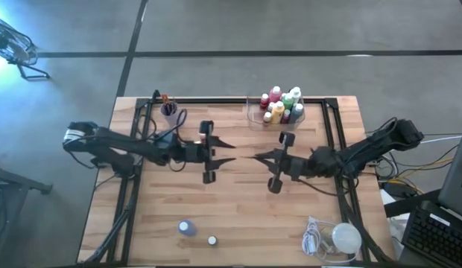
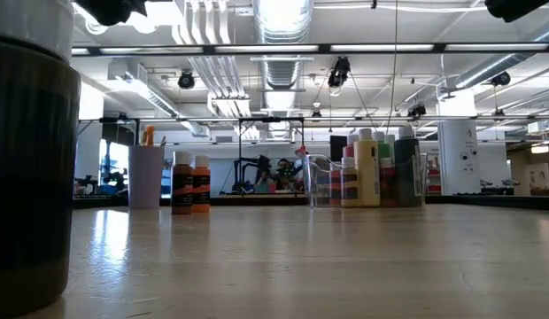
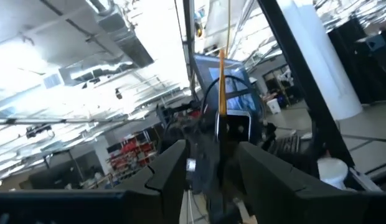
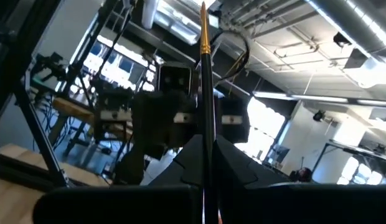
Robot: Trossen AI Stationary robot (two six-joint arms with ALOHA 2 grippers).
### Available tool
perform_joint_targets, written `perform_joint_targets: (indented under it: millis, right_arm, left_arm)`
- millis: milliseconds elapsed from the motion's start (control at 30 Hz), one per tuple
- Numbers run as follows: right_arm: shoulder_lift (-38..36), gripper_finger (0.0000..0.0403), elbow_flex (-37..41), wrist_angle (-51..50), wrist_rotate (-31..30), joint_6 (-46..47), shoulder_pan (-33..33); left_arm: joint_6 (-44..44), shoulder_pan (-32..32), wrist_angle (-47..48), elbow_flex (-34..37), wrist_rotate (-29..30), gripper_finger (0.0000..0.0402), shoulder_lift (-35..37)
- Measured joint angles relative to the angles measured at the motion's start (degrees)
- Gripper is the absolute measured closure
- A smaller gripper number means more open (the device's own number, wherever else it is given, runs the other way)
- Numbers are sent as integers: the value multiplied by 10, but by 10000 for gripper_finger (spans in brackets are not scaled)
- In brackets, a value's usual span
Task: Pick & Place Paint Supplies
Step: Put the gold paint brush into the violet cup
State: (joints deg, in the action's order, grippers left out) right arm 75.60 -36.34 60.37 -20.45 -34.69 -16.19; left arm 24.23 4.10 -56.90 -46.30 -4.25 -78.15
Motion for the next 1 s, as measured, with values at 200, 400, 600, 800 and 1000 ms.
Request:
perform_joint_targets:
  millis: [200, 400, 600, 800, 1000]
  right_arm:
    - [-1, 390, -6, -16, -5, 2, 0]
    - [-1, 390, -6, -18, -5, 2, 0]
    - [-1, 390, -6, -25, -5, 2, 0]
    - [-1, 390, -11, -41, -5, 10, 0]
    - [-2, 390, -28, -82, -5, 16, 0]
  left_arm:
    - [1, 0, 4, -53, -23, 248, -36]
    - [1, 0, 15, -84, -39, 248, -50]
    - [-4, 0, 25, -106, -44, 250, -50]
    - [-5, 0, 75, -124, -60, 257, -50]
    - [-5, 0, 83, -130, -68, 268, -50]
